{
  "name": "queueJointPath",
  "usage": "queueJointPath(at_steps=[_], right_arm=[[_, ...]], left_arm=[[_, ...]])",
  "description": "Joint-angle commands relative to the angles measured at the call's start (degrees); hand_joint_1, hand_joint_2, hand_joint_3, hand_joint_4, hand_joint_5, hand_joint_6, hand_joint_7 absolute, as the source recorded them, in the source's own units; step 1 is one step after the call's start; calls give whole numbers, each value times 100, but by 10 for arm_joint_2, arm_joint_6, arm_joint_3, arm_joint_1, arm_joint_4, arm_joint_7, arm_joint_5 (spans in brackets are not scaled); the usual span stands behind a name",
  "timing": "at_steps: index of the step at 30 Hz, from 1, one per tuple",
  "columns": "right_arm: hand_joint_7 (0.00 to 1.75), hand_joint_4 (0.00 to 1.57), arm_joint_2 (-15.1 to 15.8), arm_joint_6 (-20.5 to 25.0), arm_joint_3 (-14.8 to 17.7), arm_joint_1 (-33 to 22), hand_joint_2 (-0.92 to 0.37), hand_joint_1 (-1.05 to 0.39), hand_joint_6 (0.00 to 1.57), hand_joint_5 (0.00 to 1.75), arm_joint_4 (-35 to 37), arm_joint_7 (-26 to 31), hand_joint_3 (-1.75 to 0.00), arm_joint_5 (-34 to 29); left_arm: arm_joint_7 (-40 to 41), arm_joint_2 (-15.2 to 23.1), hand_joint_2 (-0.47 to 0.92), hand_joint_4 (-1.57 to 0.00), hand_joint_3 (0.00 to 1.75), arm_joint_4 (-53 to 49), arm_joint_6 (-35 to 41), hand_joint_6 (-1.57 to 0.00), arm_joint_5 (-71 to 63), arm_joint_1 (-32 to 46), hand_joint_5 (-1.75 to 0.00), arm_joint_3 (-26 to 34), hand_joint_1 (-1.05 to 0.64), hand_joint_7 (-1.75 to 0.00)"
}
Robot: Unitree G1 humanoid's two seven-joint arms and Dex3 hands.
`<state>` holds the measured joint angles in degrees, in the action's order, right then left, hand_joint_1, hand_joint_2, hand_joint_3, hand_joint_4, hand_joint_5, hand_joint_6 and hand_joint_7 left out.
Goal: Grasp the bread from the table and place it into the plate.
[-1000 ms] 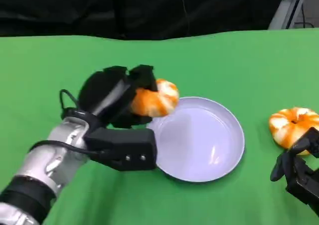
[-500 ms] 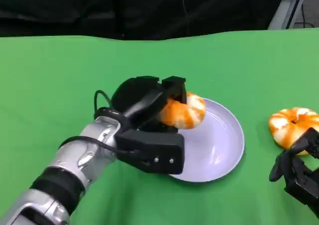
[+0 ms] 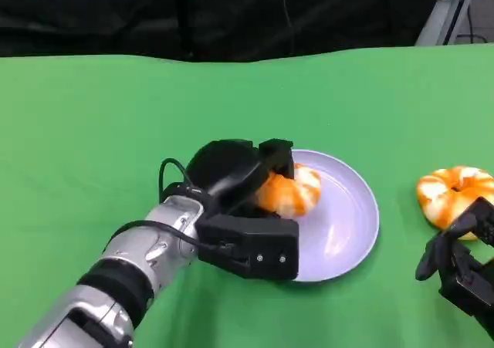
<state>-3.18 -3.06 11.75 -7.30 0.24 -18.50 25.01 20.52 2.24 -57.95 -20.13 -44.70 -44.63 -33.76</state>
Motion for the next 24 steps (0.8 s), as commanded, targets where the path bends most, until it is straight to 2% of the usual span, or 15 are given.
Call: queueJointPath(at_steps=[1, 2, 3, 4, 6, 7, 10, 12, 17, 24], right_arm=[[158, 80, 2, -4, 2, 1, -60, -8, 70, 175, -3, 1, -112, 6], [158, 80, 2, -4, 2, 2, -60, -8, 70, 175, -2, 1, -112, 6], [158, 80, 2, -2, 2, 2, -60, -8, 70, 175, -3, 4, -112, 5], [157, 80, 2, -1, 2, 2, -59, -9, 71, 175, -3, 6, -112, 4], [155, 80, 2, -4, 1, 2, -58, -9, 71, 175, -3, 5, -112, 2], [154, 80, 3, -6, 1, 2, -59, -9, 71, 175, -1, 2, -112, 3], [153, 80, 3, -3, 1, 1, -58, -9, 72, 175, -3, 3, -111, 5], [153, 80, 4, -2, 1, 0, -58, -9, 73, 175, -4, 4, -111, 5], [152, 80, 6, -5, 1, -1, -60, -9, 73, 175, -2, -3, -111, 6], [152, 80, 5, -8, 2, -1, -60, -10, 72, 175, 0, -6, -110, 5]], left_arm=[[16, 2, 92, -70, 14, -20, -14, -99, -2, -16, -96, -6, -25, -29], [14, 2, 92, -74, 16, -22, -16, -101, -1, -17, -77, -7, -27, -18], [7, 4, 92, -76, 17, -22, -16, -103, -3, -18, -67, -10, -28, -12], [-2, 6, 92, -63, 22, -22, -17, -85, -4, -19, -35, -13, -45, -5], [-24, 9, 92, -49, 30, -21, -19, -67, -1, -19, -11, -15, -62, -1], [-34, 10, 92, -34, 36, -19, -19, -55, 1, -18, -4, -16, -75, 0], [-46, 13, 92, -9, 50, -14, -15, -35, -5, -14, 0, -23, -91, 0], [-50, 13, 92, -3, 54, -11, -12, -30, -5, -12, 0, -26, -95, 0], [-66, 15, 92, 0, 63, -5, -1, -16, -6, -11, 0, -32, -104, 0], [-85, 21, 92, 0, 69, 9, -7, -13, 9, -2, 0, -23, -105, 0]])
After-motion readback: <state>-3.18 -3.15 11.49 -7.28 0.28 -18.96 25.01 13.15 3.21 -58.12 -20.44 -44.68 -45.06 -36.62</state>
